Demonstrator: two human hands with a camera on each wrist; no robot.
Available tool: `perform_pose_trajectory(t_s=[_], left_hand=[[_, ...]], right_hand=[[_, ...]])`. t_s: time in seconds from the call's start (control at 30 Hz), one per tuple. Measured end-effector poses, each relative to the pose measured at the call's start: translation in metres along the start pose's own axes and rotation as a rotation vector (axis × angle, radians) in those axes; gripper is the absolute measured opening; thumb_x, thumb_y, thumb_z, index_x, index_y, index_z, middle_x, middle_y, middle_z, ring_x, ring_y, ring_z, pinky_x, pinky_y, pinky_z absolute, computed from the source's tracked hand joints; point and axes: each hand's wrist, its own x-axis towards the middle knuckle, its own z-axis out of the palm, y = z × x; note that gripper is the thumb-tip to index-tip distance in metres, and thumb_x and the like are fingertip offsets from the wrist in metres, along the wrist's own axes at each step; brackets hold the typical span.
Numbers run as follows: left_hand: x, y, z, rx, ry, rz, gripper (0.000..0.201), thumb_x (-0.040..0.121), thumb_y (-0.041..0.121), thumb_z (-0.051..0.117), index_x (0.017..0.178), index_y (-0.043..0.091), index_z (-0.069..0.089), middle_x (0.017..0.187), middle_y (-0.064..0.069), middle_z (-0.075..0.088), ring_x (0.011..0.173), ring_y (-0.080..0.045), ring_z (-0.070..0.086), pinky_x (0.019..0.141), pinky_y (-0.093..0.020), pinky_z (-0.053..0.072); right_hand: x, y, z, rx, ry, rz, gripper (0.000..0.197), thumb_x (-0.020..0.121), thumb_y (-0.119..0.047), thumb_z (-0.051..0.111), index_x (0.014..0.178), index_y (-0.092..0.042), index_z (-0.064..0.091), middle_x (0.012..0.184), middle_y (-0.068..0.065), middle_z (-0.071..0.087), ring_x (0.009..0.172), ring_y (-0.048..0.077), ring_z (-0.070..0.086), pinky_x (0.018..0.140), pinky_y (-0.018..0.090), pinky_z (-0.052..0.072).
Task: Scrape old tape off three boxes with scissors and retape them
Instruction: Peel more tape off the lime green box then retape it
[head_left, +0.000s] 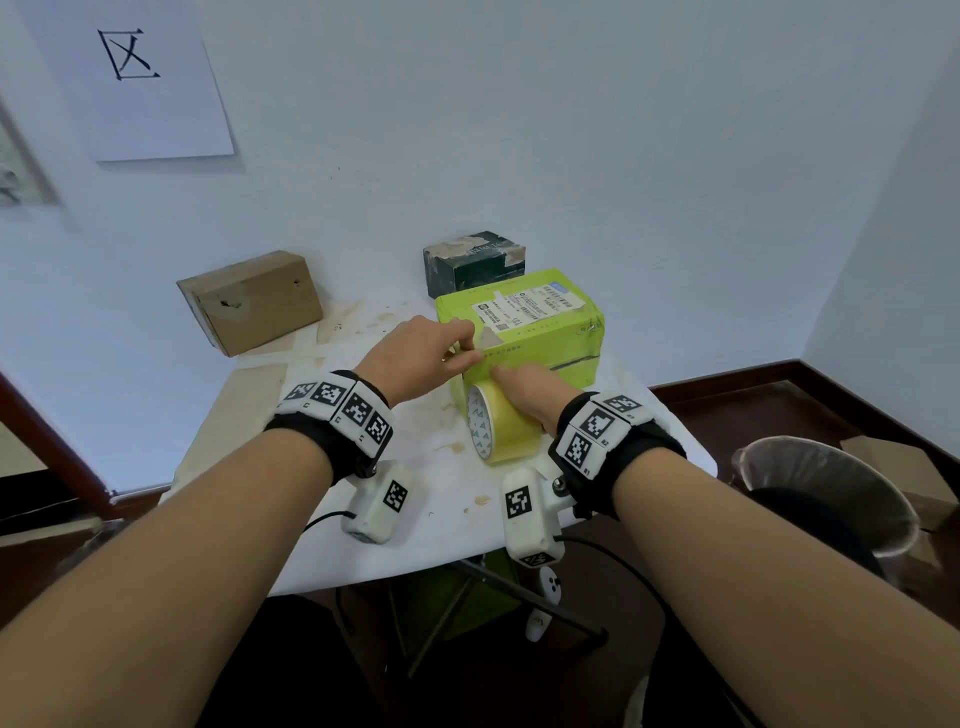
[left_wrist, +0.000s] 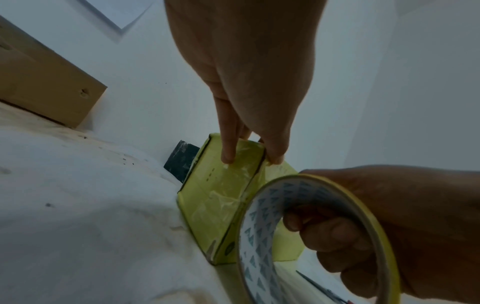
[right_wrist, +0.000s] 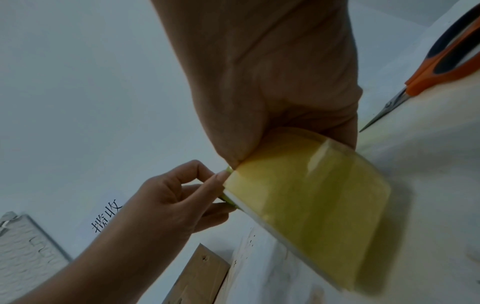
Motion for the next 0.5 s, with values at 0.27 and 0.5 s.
perform_pose_trajectory(t_s=[0.27,0.5], left_hand=[[0.003,0.003,-0.003,0.105,0.027,-0.040,0.031,0.091,0.053,0.052,0.092,0.024,0.060,0.086,-0.001,0.067,0.085,-0.022,0.062,0.068,-0.032,0.049],[0.023,0.017,-0.012,0.141,0.019,0.137,0.031,0.091,0.045,0.057,0.106,0.019,0.065,0.107,0.003,0.067,0.101,-0.012,0.051,0.081,-0.023,0.033]], right_hand=[[0.001,-0.001,0.000,-0.017,-0.004,-0.010,0.047,0.104,-0.025,0.027,0.133,0.006,0.046,0.136,0.024,0.047,0.126,0.036,0.045,0.106,0.041,0.036],[0.000,0.001,-0.001,-0.017,0.014,-0.012,0.046,0.104,-0.025,0.027,0.132,0.006,0.046,0.135,0.023,0.048,0.125,0.035,0.046,0.105,0.040,0.037]])
